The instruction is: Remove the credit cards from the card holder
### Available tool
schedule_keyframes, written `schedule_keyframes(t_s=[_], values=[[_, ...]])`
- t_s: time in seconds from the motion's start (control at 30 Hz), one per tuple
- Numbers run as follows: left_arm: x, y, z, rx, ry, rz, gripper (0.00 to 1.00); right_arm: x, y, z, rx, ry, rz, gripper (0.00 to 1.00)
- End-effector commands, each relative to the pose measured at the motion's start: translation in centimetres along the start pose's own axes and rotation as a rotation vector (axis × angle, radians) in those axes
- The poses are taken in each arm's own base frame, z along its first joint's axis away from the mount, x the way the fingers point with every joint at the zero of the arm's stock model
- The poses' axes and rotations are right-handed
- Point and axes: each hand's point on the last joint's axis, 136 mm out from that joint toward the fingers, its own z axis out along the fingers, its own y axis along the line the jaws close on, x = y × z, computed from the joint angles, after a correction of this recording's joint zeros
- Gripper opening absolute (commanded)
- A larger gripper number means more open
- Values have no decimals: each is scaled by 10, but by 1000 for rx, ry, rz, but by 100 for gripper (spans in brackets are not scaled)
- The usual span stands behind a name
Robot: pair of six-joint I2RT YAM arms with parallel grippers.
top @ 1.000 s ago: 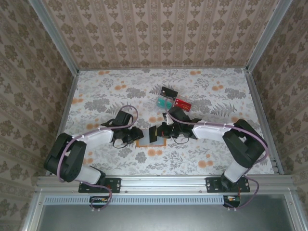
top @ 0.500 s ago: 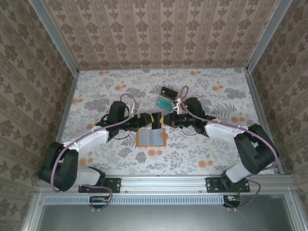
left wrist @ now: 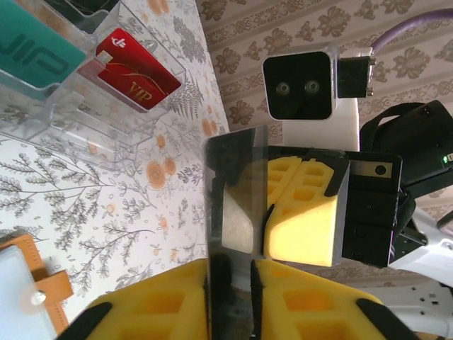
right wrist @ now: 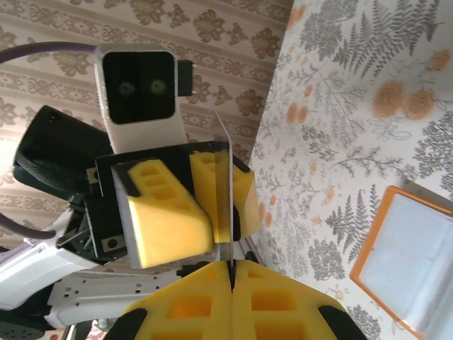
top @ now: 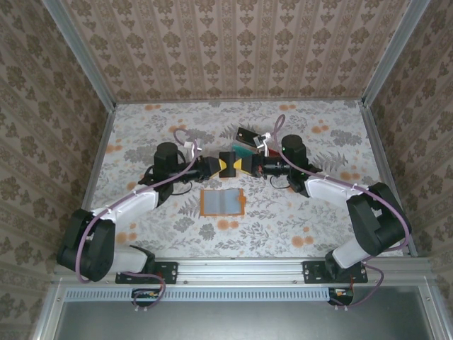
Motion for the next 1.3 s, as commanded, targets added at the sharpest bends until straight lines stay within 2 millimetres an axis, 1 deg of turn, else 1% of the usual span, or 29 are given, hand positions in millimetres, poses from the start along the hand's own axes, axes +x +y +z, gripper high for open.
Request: schedule_keyframes(t_s=[0.0,0.07,0.1,0.13,0.37,0.4,0.47,0.5,0.53,0.57,0.63,0.67,0.7,0.73,0.77,0.83,0.93,1.1,1.17,1.27], values=[[-9,-31,-3,84,-18,81,15,-10,33,-3,-80,-6,-51,9],[-9,-35,-3,103,-22,82,10,-12,36,-3,-88,-14,-51,16],[-10,-36,-3,110,-25,80,9,-13,37,-2,-90,-14,-50,18],[-10,-36,-2,114,-29,74,8,-14,38,-2,-92,-14,-49,20],[-13,-37,0,127,-44,55,4,-21,40,2,-96,-28,-45,20],[-14,-37,0,128,-45,53,4,-21,39,3,-94,-30,-43,19],[-15,-36,-1,119,-52,48,5,-23,40,3,-95,-36,-51,13],[-15,-33,-1,109,-56,44,8,-24,40,3,-93,-38,-62,10],[-15,-29,-2,89,-60,33,13,-25,40,2,-82,-44,-77,6],[-16,-23,-4,61,-68,22,21,-27,38,2,-60,-47,-96,2],[-15,-7,-7,-18,-76,-7,43,-31,33,0,18,-52,-165,0],[-22,7,-16,-78,-109,-21,51,-33,27,-2,81,-53,-209,0],[-22,17,-20,-134,-118,-29,56,-35,23,-5,139,-50,-250,0],[-20,31,-27,-224,-124,-41,65,-37,19,-8,204,-44,-320,0],[-20,45,-35,-326,-136,-37,70,-41,13,-12,270,-39,-380,0],[-13,62,-50,-478,-116,-41,76,-51,4,-19,393,-29,-492,0],[-8,76,-68,-606,-104,-40,87,-71,-13,-31,577,-9,-636,0],[-2,88,-85,-685,-112,-53,100,-107,-27,-44,757,32,-820,0],[-1,91,-89,-698,-117,-55,100,-119,-34,-45,792,78,-865,0],[2,94,-93,-713,-117,-59,100,-130,-46,-45,836,163,-925,0]])
